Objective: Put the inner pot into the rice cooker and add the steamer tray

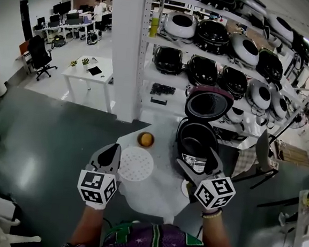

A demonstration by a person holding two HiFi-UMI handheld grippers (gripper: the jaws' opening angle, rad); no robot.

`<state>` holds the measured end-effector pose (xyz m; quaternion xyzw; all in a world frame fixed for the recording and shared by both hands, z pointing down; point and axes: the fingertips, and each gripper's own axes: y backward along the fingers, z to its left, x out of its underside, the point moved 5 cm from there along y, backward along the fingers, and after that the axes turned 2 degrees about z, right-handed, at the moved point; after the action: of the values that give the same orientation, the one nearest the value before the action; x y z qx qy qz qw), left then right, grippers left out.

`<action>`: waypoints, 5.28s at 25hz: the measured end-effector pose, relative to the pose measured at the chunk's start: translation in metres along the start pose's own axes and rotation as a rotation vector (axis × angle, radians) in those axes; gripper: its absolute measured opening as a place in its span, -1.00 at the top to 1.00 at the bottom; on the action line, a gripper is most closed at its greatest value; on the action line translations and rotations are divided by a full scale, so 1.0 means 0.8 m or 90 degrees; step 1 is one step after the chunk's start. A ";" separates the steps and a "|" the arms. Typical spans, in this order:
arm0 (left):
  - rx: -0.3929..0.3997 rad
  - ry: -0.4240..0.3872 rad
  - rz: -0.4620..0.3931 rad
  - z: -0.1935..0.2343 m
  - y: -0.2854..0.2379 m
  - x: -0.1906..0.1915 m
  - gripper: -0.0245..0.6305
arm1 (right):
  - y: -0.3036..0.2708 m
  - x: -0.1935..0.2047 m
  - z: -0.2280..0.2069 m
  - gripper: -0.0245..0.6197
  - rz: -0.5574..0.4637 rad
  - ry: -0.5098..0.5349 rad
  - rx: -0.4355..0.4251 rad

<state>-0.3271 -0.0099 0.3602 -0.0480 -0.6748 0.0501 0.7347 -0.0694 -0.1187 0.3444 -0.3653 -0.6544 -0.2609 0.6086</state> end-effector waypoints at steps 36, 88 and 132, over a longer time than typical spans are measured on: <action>-0.182 0.086 0.057 0.033 0.044 0.080 0.86 | -0.234 0.360 -0.032 -0.57 0.407 0.034 -0.103; -0.207 0.089 0.080 0.055 0.085 0.095 0.86 | -0.261 0.438 -0.054 0.86 0.510 -0.146 0.039; 0.154 0.034 0.017 -0.137 -0.013 0.050 0.86 | 0.099 0.153 -0.222 0.85 0.170 -0.269 0.278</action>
<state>-0.2143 -0.0152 0.3921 0.0303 -0.6431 0.1395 0.7523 0.1020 -0.1916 0.4788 -0.3552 -0.7528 0.0493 0.5520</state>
